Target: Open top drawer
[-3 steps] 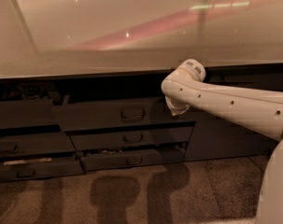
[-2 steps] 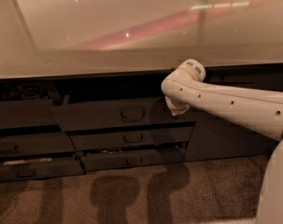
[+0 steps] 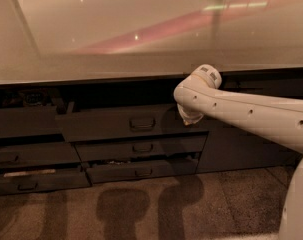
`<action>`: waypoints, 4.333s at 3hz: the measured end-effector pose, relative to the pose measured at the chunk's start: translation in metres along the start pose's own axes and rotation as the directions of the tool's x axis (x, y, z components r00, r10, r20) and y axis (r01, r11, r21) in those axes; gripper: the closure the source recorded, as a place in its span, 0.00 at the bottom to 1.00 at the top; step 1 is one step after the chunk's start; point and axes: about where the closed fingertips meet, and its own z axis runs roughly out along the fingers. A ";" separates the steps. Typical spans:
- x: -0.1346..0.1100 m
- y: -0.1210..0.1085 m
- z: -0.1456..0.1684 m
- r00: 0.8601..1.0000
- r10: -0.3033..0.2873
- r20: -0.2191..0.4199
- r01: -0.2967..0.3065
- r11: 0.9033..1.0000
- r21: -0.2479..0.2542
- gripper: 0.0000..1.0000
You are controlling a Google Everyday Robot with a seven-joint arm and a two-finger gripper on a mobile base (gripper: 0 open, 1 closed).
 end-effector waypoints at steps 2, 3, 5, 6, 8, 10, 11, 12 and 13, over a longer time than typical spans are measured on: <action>-0.001 0.007 -0.003 1.000 -0.003 0.004 0.003 1.000 0.002 1.00; -0.003 0.016 -0.004 1.000 -0.006 0.007 0.006 1.000 0.004 1.00; -0.004 0.023 -0.007 1.000 -0.010 0.009 0.010 1.000 0.004 1.00; -0.004 0.022 -0.009 1.000 -0.010 0.009 0.010 1.000 0.004 1.00; -0.004 0.029 -0.012 1.000 -0.013 0.010 0.013 1.000 0.004 1.00; -0.006 0.044 -0.015 1.000 -0.020 0.008 0.020 1.000 0.001 1.00; -0.006 0.044 -0.015 1.000 -0.020 0.008 0.020 1.000 0.001 1.00; -0.006 0.044 -0.017 1.000 -0.021 0.009 0.021 1.000 0.002 1.00; -0.008 0.050 -0.019 1.000 -0.025 0.012 0.025 1.000 0.002 1.00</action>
Offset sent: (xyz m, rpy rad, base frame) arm -0.2692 -0.0281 -0.1321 0.0899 -0.0380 0.1449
